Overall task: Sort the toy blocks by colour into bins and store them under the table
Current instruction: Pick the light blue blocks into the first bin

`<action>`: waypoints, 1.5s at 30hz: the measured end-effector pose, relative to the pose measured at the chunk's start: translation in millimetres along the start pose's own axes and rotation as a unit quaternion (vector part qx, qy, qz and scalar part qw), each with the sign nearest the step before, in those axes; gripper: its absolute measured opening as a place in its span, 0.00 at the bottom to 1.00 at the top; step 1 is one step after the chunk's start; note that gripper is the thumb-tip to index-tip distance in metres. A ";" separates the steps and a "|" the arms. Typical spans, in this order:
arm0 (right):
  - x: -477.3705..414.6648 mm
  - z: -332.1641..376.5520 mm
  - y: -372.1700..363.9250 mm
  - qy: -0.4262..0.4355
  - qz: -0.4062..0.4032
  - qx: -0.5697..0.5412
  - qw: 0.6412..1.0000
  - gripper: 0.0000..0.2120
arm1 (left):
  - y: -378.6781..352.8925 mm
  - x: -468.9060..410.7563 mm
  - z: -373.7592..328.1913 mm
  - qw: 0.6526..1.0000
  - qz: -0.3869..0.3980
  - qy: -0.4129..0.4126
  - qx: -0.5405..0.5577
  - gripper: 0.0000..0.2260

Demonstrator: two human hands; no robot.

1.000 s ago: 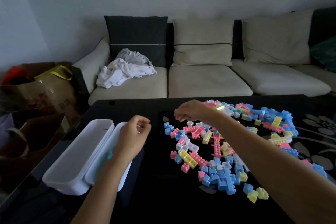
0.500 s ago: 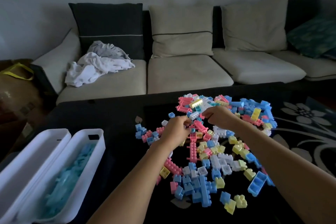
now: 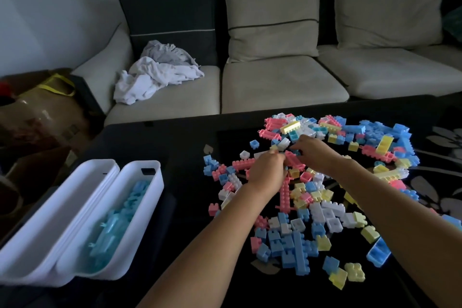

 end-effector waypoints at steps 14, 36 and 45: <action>21.7 12.4 -1.9 -0.056 -0.021 -0.017 0.998 0.12 | 8.2 25.0 -1.4 0.998 0.032 -0.007 -0.046 0.12; 32.2 -18.6 -18.4 -0.199 0.099 -0.735 0.640 0.04 | 9.5 -24.7 44.9 0.839 0.017 0.324 0.438 0.14; 42.0 -35.6 -9.3 -0.210 0.056 -0.872 0.438 0.09 | -15.2 -55.5 20.9 0.997 0.051 0.020 -0.055 0.07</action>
Point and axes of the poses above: each hand's wrist, its own x-axis away from the middle knuckle, its own y-axis out of the back of the hand, z = x × y, the point moved 9 cm from there along -x, towards the middle knuckle, and after that the axes turned 6 degrees about x, right-handed, at the moved point
